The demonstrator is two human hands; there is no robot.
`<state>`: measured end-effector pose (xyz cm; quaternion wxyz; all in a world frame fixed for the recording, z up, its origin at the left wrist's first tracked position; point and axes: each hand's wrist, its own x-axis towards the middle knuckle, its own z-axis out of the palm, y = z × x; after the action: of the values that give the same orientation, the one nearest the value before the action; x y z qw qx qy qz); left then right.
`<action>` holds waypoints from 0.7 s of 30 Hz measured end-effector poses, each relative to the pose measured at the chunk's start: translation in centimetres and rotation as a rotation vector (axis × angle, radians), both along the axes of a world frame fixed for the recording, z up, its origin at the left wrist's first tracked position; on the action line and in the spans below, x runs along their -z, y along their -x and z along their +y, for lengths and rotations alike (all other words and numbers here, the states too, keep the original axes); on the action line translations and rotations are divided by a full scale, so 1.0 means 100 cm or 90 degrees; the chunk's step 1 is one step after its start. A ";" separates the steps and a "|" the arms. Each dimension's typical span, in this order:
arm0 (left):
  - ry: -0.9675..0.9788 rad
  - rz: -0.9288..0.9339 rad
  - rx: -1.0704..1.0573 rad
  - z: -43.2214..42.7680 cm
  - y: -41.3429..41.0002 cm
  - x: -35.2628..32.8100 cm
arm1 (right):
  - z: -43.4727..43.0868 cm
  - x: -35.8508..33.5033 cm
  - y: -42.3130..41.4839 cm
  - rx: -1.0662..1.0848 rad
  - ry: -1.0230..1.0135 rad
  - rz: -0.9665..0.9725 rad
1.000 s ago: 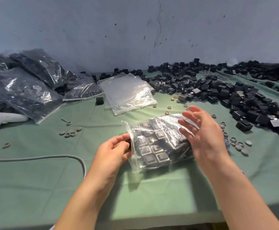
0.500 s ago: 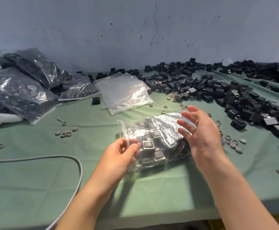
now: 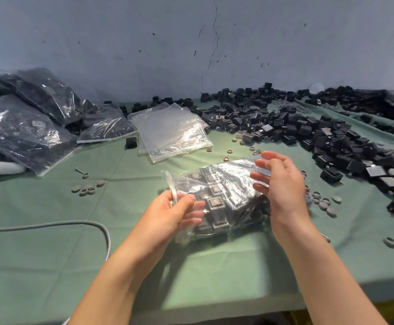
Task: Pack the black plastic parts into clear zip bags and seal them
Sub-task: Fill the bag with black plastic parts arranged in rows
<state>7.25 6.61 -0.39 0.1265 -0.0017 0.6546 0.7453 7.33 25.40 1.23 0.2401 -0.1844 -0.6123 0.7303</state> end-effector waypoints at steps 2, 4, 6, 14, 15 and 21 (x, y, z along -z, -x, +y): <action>0.006 -0.001 0.019 0.001 0.002 -0.002 | 0.000 0.001 0.001 0.007 -0.012 -0.003; 0.007 -0.016 0.021 0.000 0.004 -0.003 | -0.001 0.001 0.001 0.008 -0.016 -0.004; -0.020 -0.046 0.015 -0.004 0.006 -0.004 | 0.000 0.002 0.001 0.006 -0.019 -0.006; 0.076 -0.004 0.054 -0.001 0.007 -0.004 | 0.004 0.007 0.001 0.059 -0.178 -0.013; 0.098 0.008 0.064 -0.001 0.007 -0.003 | 0.004 0.008 0.000 0.060 -0.238 -0.012; 0.178 0.018 0.052 0.000 0.008 -0.003 | 0.003 0.019 0.001 0.016 -0.578 -0.127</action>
<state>6.50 6.58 -0.12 0.1463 0.0180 0.7532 0.6411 7.21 25.74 -0.72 0.2455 -0.1373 -0.8879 0.3641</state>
